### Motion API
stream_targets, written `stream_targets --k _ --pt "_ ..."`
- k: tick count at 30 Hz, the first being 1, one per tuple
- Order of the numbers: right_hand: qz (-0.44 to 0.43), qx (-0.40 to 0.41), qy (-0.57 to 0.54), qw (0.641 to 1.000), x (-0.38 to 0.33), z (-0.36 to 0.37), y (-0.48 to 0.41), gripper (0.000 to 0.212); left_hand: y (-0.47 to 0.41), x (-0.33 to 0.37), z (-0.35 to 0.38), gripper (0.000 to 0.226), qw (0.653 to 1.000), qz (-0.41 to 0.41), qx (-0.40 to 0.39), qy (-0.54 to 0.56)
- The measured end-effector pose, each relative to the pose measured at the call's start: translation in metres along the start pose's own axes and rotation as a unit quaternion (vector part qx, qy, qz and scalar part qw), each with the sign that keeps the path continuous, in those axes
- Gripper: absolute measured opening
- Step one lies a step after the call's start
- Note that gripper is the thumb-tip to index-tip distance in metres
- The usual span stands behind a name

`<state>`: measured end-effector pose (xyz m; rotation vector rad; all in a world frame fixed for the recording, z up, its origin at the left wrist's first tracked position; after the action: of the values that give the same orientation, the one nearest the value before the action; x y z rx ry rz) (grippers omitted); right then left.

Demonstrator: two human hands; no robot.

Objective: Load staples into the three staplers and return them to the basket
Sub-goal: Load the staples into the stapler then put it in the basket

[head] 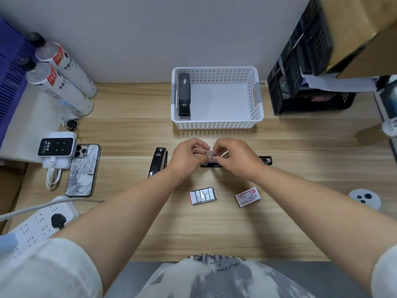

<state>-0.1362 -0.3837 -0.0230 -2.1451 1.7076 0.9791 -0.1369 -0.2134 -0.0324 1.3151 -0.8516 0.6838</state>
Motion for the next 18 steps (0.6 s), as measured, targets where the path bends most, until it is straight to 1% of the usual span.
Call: stream_targets --k 3,6,8,10,12,15,18 --pt "0.008 0.004 -0.005 1.0 0.003 -0.002 0.002 0.015 -0.002 -0.002 0.005 0.029 1.0 0.006 -0.004 -0.012" --pt "0.018 -0.001 -0.009 1.0 0.006 0.001 0.005 0.012 -0.004 -0.007 0.007 0.028 0.999 0.018 -0.009 -0.026" --pt "0.024 0.013 0.032 0.999 0.01 0.0 0.006 0.012 -0.007 -0.012 0.007 0.03 0.997 0.042 -0.002 -0.057" --pt "0.035 0.022 0.1 0.994 0.016 -0.001 0.008 0.012 -0.01 -0.017 0.005 0.032 0.988 0.068 0.027 -0.133" --pt "0.042 0.018 0.159 0.986 0.02 0.0 0.01 0.011 -0.015 -0.024 0.003 0.036 0.977 0.065 0.048 -0.199" --pt "0.027 0.015 0.213 0.977 0.023 0.006 0.012 0.01 -0.021 -0.036 0.002 0.042 0.962 0.037 0.017 -0.269" --pt "0.012 0.016 0.249 0.968 0.023 0.012 0.012 0.011 -0.024 -0.043 0.002 0.045 0.955 0.03 -0.002 -0.294"
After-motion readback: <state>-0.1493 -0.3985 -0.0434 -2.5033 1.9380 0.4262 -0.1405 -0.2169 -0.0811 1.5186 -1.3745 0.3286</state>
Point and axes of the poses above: each hand's wrist, its own y-axis away from the middle knuckle, its own z-axis out of the palm, x = y × z, the point moved 3 cm from there along -y, towards the middle knuckle, and after that the axes turned 10 degrees about y, right-handed, at the moved point
